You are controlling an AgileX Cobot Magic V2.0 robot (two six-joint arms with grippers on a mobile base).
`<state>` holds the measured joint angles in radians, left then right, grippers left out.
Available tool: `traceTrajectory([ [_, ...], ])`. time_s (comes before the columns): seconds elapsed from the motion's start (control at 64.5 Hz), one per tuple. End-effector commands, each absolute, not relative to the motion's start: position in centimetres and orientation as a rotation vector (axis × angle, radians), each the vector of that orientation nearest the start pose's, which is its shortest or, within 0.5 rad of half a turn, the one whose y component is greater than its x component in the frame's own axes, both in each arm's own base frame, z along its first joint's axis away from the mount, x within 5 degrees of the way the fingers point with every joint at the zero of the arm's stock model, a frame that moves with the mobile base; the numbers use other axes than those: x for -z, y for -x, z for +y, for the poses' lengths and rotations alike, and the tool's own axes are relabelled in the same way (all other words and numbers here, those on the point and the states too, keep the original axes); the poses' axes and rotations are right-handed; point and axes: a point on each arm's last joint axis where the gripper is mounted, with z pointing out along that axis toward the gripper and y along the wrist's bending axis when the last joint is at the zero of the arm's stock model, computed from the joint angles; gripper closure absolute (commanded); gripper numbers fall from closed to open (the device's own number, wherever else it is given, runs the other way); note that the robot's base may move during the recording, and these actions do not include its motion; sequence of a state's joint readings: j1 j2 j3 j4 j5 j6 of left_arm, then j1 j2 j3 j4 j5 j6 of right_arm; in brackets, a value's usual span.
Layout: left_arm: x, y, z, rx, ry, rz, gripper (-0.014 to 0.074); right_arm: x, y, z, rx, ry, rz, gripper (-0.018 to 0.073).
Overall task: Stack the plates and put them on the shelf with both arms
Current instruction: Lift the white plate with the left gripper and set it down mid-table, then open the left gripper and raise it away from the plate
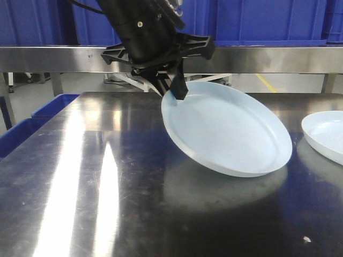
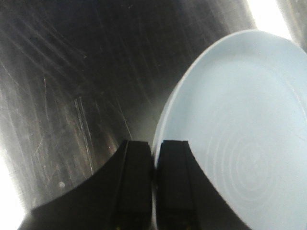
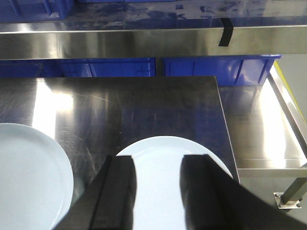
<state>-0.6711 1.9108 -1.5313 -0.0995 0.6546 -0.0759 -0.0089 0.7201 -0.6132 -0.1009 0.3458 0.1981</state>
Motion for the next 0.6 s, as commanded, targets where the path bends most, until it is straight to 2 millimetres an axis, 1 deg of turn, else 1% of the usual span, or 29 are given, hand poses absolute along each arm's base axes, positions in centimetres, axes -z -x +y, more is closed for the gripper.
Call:
traceTrajectory([
  [0.0,-29.0,-33.2,-27.4,0.452,-0.650,2.324,0.0309,-34.4,-15.1,-0.4,-0.031,-0.110,1.800,0.0202],
  [0.108,-28.9,-33.2,-27.3,0.445,-0.655,2.329,0.0138,-34.4,-15.1,-0.4,-0.031,-0.110,1.800,0.0202],
  [0.139,-28.9,-33.1,-27.3,0.436,-0.662,2.334,0.0117,-34.4,-15.1,-0.4,-0.031,-0.110,1.800,0.0202],
  [0.186,-28.9,-33.0,-27.2,0.429,-0.668,2.345,0.0124,-34.4,-15.1,-0.4,-0.031,-0.110,1.800,0.0202],
  [0.232,-29.0,-32.8,-27.0,0.423,-0.674,2.363,0.0146,-34.4,-15.1,-0.4,-0.031,-0.110,1.800,0.0202],
  [0.31,-29.3,-32.5,-26.8,0.416,-0.682,2.376,0.0231,-34.4,-15.1,-0.4,-0.031,-0.110,1.800,0.0192],
  [0.372,-30.0,-32.4,-26.4,0.418,-0.675,2.370,0.0354,-34.4,-15.1,-0.4,-0.031,-0.110,1.800,0.0192],
  [0.387,-30.4,-32.3,-26.2,0.420,-0.668,2.362,0.0403,-34.4,-15.1,-0.4,-0.031,-0.110,1.800,0.0192],
  [0.449,-31.8,-32.2,-25.5,0.430,-0.646,2.326,0.0528,-34.4,-15.1,-0.4,-0.031,-0.110,1.800,0.0192],
  [0.511,-33.4,-32.1,-24.4,0.437,-0.608,2.282,0.0490,-34.4,-15.1,-0.4,-0.031,-0.110,1.800,0.0192],
  [0.542,-34.3,-32.0,-23.7,0.440,-0.588,2.259,0.0495,-34.4,-15.1,-0.4,-0.031,-0.110,1.800,0.0192],
  [0.589,-36.3,-31.7,-22.4,0.445,-0.551,2.214,0.0508,-34.4,-15.1,-0.4,-0.031,-0.110,1.800,0.0192],
])
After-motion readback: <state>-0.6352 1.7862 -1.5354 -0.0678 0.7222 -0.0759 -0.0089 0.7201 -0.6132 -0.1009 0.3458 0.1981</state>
